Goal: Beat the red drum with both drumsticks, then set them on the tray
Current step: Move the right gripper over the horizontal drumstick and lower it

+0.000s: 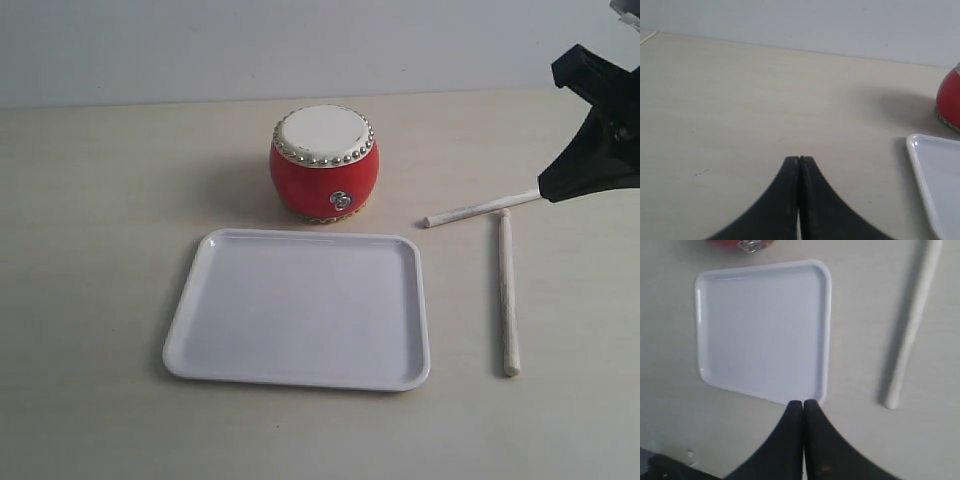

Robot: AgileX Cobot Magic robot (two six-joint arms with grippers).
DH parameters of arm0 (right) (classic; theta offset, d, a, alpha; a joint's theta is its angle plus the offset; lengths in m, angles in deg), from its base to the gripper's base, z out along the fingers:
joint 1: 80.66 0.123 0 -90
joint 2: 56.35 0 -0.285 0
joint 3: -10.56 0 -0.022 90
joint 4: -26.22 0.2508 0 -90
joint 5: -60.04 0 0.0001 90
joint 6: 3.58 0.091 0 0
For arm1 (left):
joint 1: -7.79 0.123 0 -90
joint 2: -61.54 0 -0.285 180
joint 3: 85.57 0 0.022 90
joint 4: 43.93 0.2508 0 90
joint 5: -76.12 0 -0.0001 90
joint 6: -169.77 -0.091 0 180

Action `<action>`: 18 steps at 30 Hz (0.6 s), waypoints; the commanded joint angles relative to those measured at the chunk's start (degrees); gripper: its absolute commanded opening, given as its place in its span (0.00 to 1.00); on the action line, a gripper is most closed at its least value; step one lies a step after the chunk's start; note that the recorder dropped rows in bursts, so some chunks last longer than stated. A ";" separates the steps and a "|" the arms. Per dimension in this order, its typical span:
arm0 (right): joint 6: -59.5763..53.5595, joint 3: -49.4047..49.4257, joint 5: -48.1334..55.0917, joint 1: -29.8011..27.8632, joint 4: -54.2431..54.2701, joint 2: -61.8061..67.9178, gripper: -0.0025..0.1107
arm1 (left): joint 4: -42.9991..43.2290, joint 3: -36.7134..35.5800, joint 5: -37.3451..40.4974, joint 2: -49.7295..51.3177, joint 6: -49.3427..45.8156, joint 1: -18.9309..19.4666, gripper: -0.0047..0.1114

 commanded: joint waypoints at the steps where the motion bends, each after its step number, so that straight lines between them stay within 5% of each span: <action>1: 7.64 -0.29 -1.92 0.04 -10.36 2.12 0.02 | -0.31 0.00 -0.63 -0.28 -0.01 -0.26 0.04; 5: 13.71 -0.21 -0.94 2.35 -18.64 3.45 0.02 | -0.31 0.00 -0.63 -0.28 -0.01 -0.26 0.04; 12: 24.40 -0.21 -6.88 16.27 -26.31 4.28 0.02 | -0.31 0.00 -0.63 -0.28 -0.01 -0.26 0.04; 18: 27.82 -0.21 -9.14 18.25 -28.89 9.57 0.02 | -0.31 0.00 -0.63 -0.28 -0.01 -0.26 0.04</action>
